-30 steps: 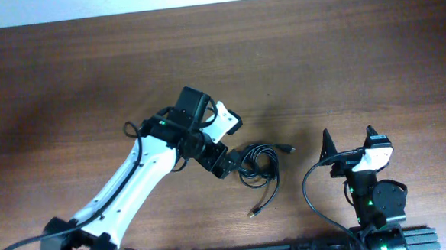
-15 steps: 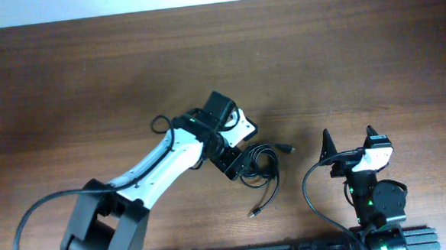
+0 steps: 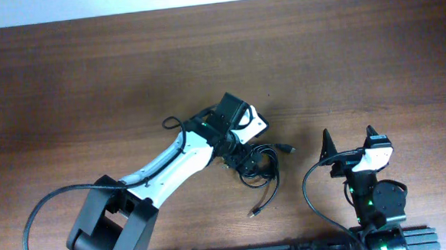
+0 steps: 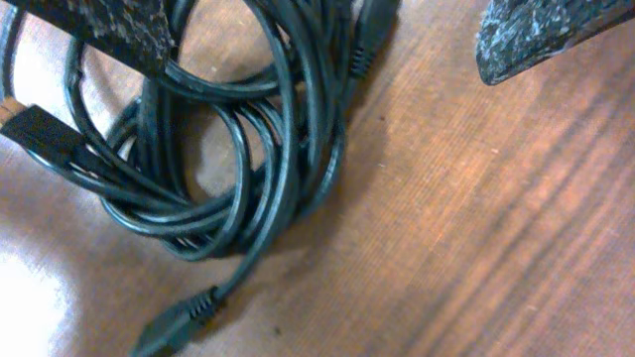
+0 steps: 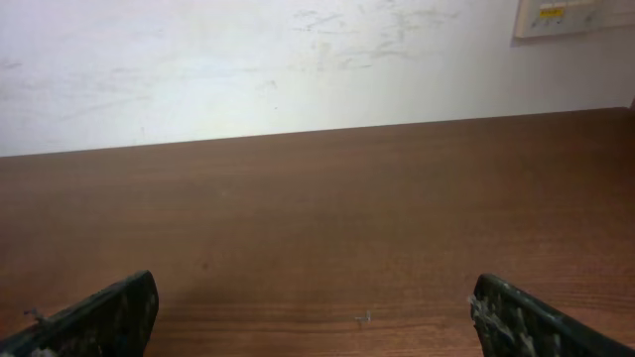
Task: Untangle cables
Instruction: 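Reach the left gripper forward and down onto the black cable bundle, then close the left gripper on the cable loops and lift the bundle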
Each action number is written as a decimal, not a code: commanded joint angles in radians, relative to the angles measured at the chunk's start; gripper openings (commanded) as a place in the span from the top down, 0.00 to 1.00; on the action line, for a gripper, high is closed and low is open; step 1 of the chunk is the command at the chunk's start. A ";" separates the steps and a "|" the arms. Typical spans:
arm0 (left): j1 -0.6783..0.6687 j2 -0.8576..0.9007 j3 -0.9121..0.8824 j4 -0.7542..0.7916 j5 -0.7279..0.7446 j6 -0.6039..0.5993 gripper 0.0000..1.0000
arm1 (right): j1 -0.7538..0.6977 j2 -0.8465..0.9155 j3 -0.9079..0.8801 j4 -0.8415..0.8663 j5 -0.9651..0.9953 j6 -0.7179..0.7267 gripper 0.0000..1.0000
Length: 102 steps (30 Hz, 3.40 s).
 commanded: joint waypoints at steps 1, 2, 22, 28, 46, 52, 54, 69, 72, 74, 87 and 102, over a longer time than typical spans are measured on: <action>-0.004 0.009 0.014 0.024 -0.066 -0.005 0.01 | -0.006 -0.007 -0.005 -0.008 0.013 -0.004 0.01; -0.004 0.009 0.013 0.024 -0.068 -0.002 0.01 | -0.006 -0.007 -0.005 -0.008 0.013 -0.004 0.01; -0.004 0.104 0.013 0.013 -0.117 -0.002 0.01 | -0.006 -0.007 -0.005 -0.008 0.013 -0.004 0.01; -0.004 0.104 0.013 -0.071 -0.116 -0.002 0.01 | -0.006 -0.007 -0.005 -0.008 0.013 -0.005 0.01; -0.004 0.147 0.013 -0.107 -0.056 -0.003 0.01 | -0.006 -0.007 -0.005 -0.008 0.013 -0.004 0.01; -0.004 0.149 0.013 -0.081 -0.056 -0.003 0.01 | -0.006 -0.007 -0.005 -0.008 0.013 -0.004 0.01; -0.004 0.158 0.012 -0.077 -0.059 -0.002 0.00 | -0.006 -0.007 -0.005 -0.008 0.013 -0.004 0.01; -0.004 0.282 0.010 -0.029 -0.090 -0.003 1.00 | -0.006 -0.007 -0.005 -0.008 0.013 -0.004 0.01; -0.004 0.273 0.030 -0.028 -0.090 -0.003 1.00 | -0.006 -0.007 -0.005 -0.008 0.013 -0.005 0.01; -0.004 0.262 0.050 -0.028 -0.090 -0.003 1.00 | -0.006 -0.007 -0.005 -0.008 0.013 -0.004 0.01; -0.004 -0.025 0.206 0.046 -0.090 -0.003 1.00 | -0.006 -0.007 -0.005 -0.008 0.013 -0.004 0.01; -0.004 -0.243 0.206 0.169 -0.182 -0.178 1.00 | -0.006 -0.007 0.037 0.049 -0.150 0.090 0.01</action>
